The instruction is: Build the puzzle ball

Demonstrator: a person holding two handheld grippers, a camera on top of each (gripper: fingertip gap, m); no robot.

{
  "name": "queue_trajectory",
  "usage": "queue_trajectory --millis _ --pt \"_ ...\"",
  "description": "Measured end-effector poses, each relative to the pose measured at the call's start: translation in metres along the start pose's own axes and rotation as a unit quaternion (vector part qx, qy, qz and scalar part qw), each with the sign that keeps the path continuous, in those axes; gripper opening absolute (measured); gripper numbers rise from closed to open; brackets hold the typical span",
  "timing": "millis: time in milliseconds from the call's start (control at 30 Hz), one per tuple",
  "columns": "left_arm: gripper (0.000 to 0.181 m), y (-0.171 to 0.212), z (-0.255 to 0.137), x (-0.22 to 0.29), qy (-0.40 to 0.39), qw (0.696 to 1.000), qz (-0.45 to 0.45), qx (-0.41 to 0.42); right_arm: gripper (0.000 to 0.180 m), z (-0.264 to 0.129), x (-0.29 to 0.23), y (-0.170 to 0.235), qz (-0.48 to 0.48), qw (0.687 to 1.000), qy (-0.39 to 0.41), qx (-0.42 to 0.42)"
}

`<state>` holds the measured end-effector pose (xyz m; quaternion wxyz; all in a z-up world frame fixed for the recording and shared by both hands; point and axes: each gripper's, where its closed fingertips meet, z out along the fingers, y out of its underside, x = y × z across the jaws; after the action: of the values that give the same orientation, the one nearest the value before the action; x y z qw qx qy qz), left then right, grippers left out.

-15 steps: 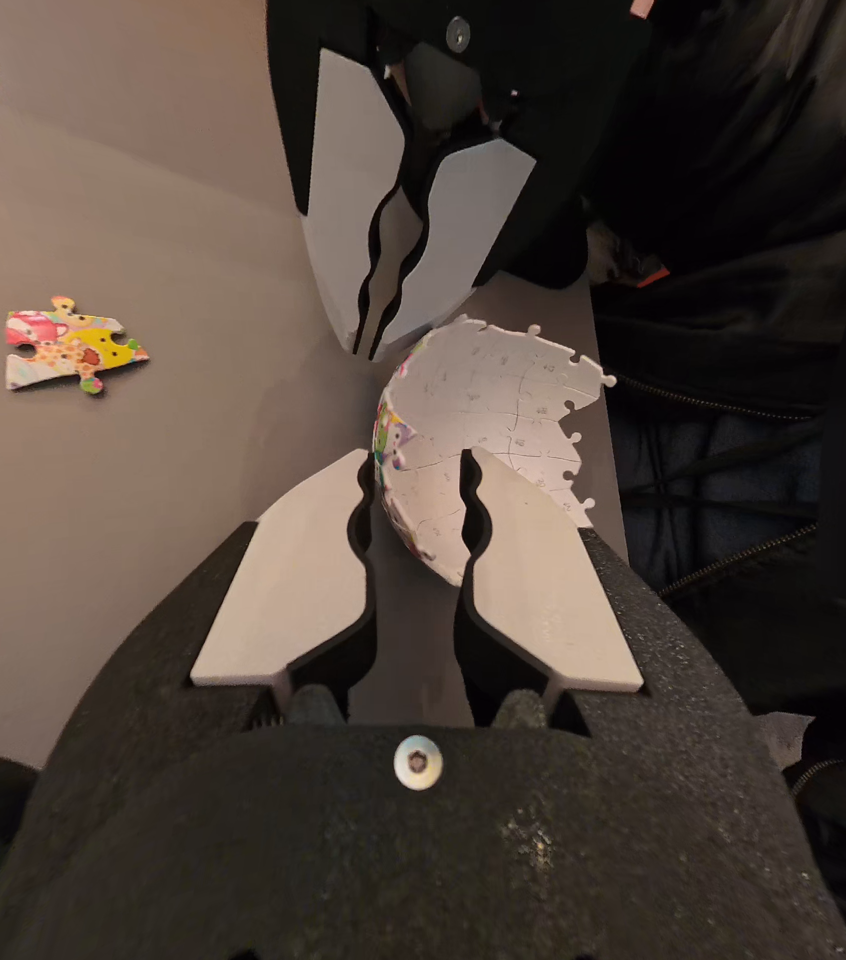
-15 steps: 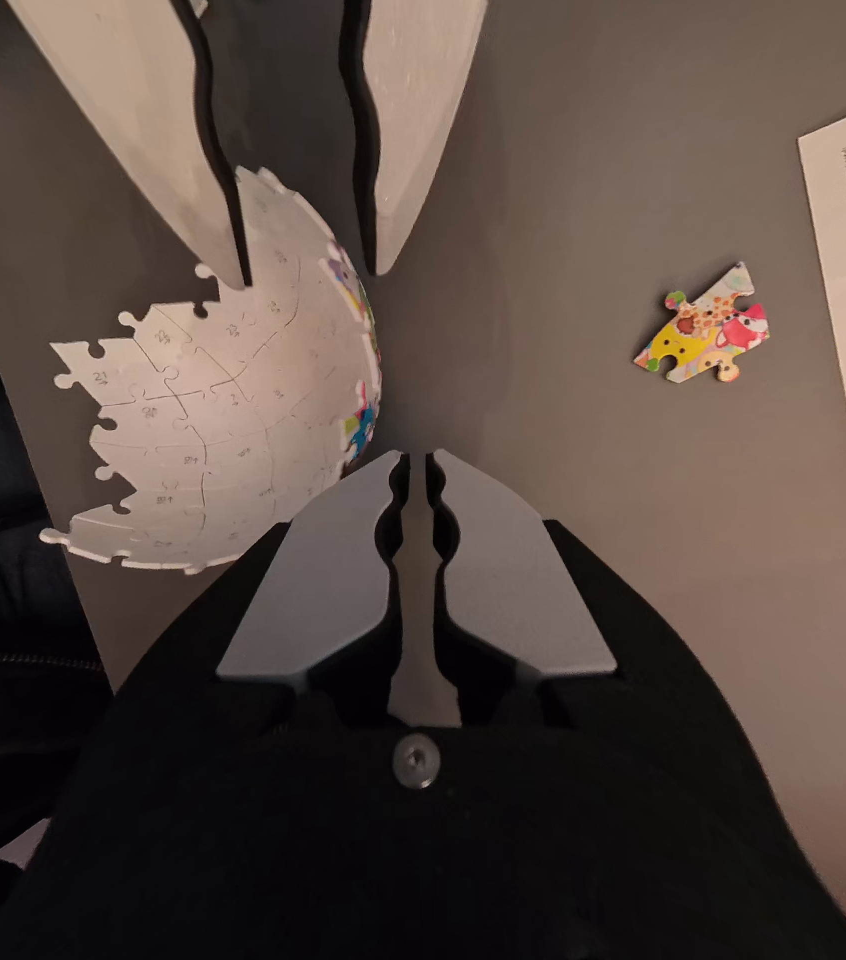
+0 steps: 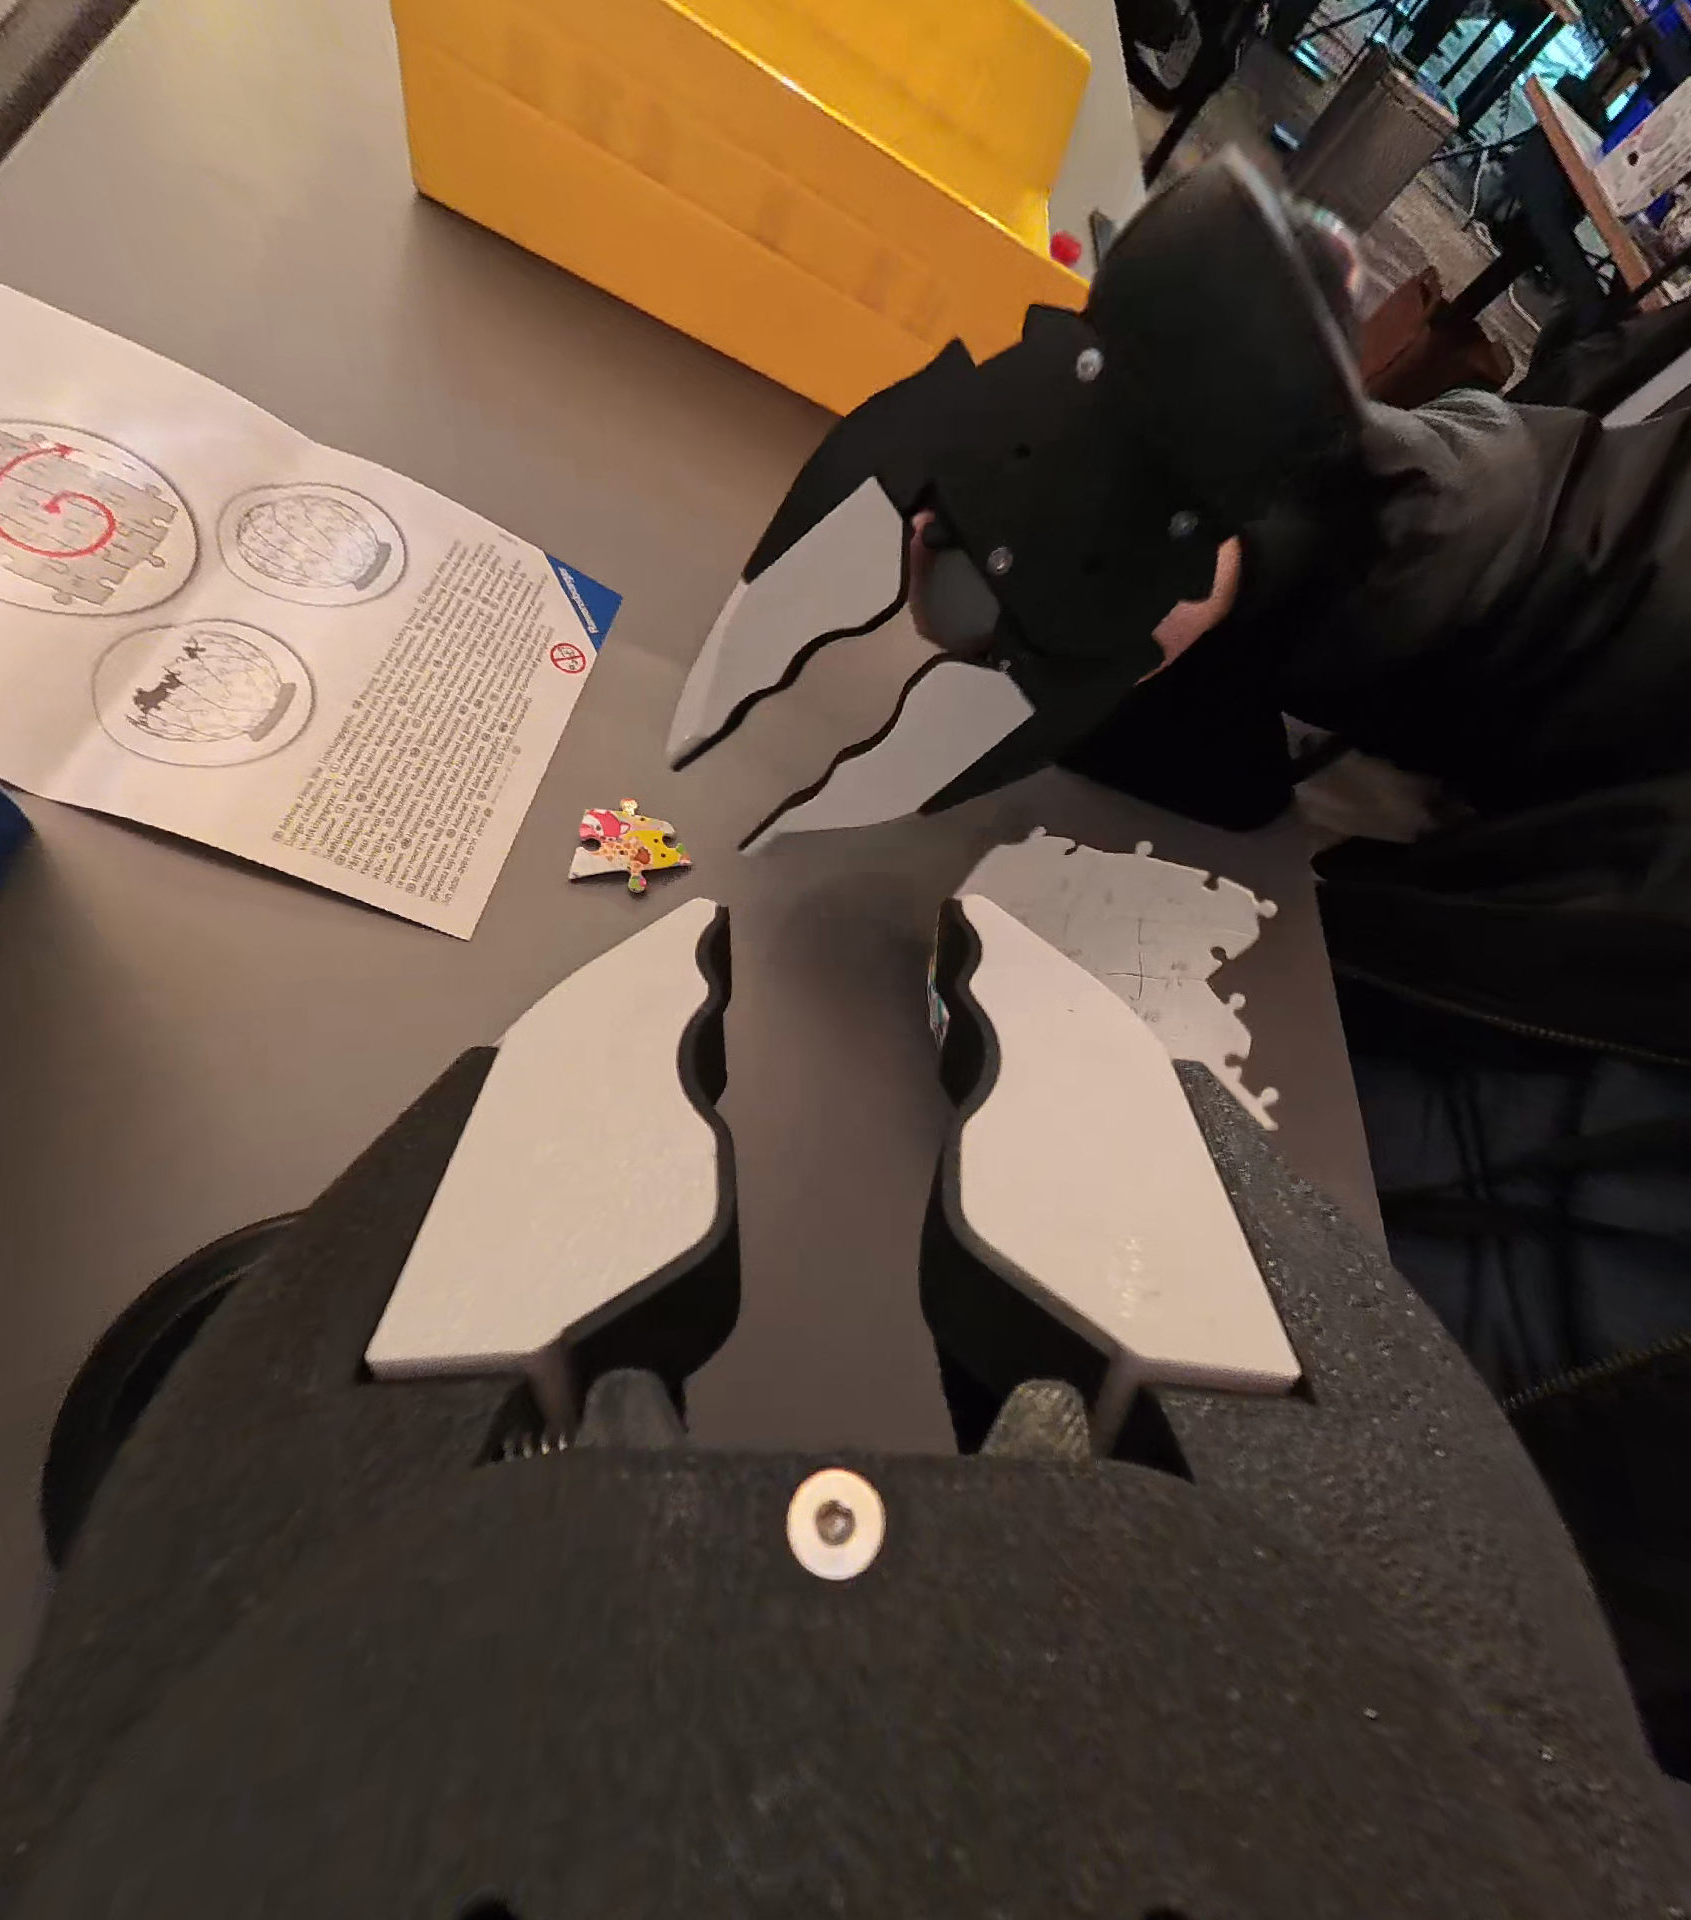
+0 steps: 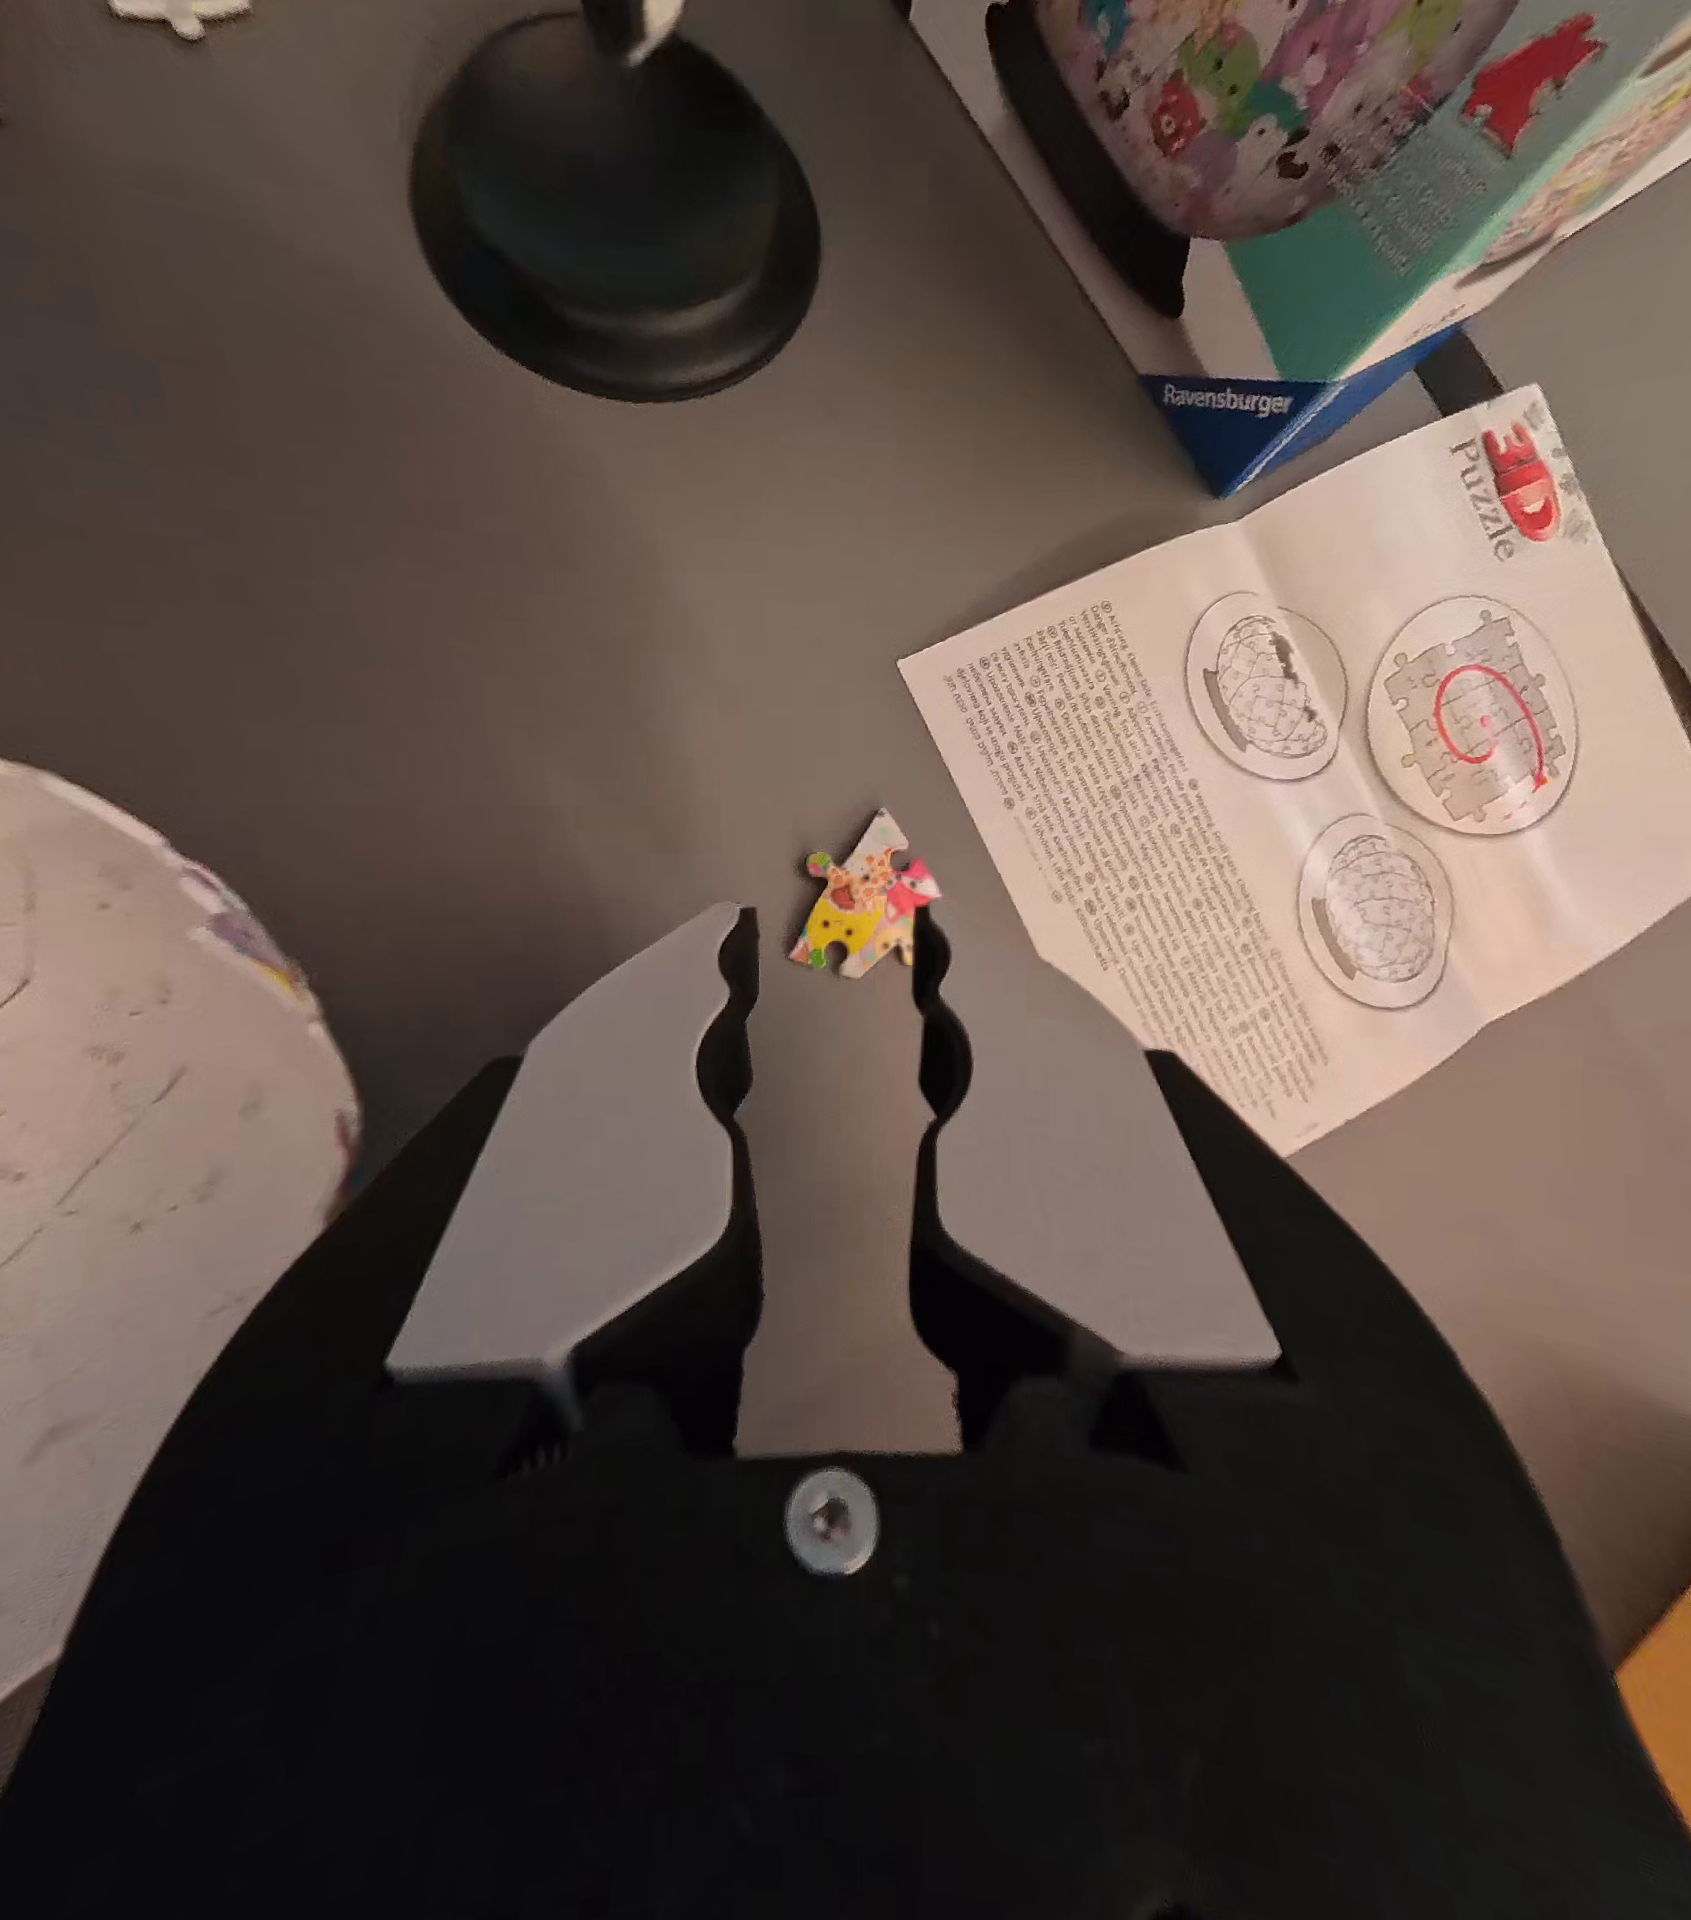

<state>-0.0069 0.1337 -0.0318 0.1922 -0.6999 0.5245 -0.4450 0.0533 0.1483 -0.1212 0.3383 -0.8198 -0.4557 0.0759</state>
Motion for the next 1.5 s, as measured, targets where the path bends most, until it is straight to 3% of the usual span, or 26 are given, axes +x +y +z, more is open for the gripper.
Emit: queue_trajectory --millis 267,400,567,667,733,800,933,1000,1200,1500 --pt "0.038 0.015 0.005 0.011 0.01 1.0 0.007 -0.025 0.041 0.03 0.007 0.02 0.052 0.997 -0.024 -0.055" --pt "0.038 0.024 0.009 0.015 0.019 0.999 0.008 -0.042 0.028 0.032 0.004 0.019 0.068 0.995 -0.048 -0.047" --pt "0.038 0.028 0.012 0.011 0.022 0.999 0.0 -0.045 0.027 0.029 0.008 0.02 0.09 0.993 -0.071 -0.041" --pt "0.038 0.029 0.014 0.006 0.018 0.999 -0.003 -0.047 0.026 0.021 0.008 0.014 0.146 0.981 -0.124 -0.007" --pt "0.039 0.029 0.016 0.002 0.016 0.999 -0.005 -0.045 0.026 0.01 0.005 0.003 0.198 0.963 -0.182 0.032" --pt "0.039 0.025 0.017 -0.003 0.009 0.999 0.0 -0.033 0.026 -0.011 0.0 -0.017 0.256 0.923 -0.27 0.093" --pt "0.044 -0.004 0.013 0.001 -0.008 0.997 0.064 0.039 0.026 -0.083 -0.014 -0.064 0.32 0.787 -0.479 0.218" --pt "0.044 -0.022 0.007 0.016 0.002 0.992 0.099 0.079 0.026 -0.113 -0.02 -0.074 0.306 0.749 -0.532 0.249" --pt "0.047 -0.056 -0.004 0.065 0.015 0.962 0.212 0.168 0.026 -0.155 -0.04 -0.088 0.253 0.717 -0.588 0.275" --pt "0.019 -0.057 0.008 0.098 0.029 0.95 0.255 0.176 0.026 -0.171 -0.05 -0.095 0.233 0.7 -0.607 0.297"
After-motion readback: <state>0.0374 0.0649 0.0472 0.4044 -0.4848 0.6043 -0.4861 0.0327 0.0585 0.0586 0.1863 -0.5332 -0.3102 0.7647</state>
